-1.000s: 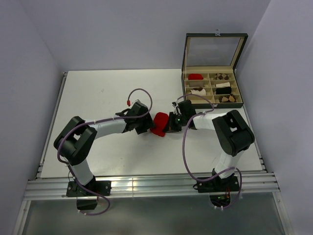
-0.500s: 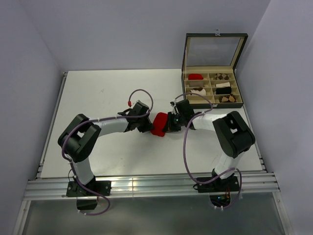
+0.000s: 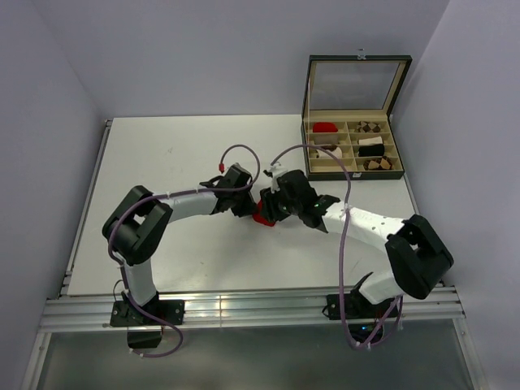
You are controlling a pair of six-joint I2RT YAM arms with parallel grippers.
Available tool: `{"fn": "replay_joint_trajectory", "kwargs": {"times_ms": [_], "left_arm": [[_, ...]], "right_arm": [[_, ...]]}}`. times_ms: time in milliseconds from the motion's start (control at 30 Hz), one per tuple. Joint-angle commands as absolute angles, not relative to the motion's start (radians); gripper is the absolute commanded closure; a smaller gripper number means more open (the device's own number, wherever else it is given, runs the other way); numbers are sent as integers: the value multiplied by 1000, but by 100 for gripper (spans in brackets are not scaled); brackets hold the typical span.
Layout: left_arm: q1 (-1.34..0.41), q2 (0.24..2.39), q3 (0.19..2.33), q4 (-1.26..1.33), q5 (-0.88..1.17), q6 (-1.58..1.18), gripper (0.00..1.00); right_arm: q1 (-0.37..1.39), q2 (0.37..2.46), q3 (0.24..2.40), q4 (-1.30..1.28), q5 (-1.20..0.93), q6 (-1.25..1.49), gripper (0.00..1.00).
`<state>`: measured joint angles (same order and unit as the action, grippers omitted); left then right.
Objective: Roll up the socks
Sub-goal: Roll the sock at the center of the board.
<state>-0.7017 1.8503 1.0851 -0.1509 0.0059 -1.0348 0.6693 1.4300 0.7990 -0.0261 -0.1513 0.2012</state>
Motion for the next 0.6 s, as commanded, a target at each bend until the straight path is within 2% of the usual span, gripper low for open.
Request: {"fn": "replay_joint_trajectory", "kwargs": {"times_ms": [0, 333, 567], "left_arm": [[-706, 1893, 1094, -239, -15, -976, 79], [-706, 1893, 1117, -244, -9, -945, 79], [-704, 1904, 1138, -249, -9, -925, 77]], "right_arm": [[713, 1452, 807, -9, -72, 107, 49], [764, 1578, 822, -9, 57, 91, 49], [785, 1631, 825, -18, 35, 84, 53]]}}
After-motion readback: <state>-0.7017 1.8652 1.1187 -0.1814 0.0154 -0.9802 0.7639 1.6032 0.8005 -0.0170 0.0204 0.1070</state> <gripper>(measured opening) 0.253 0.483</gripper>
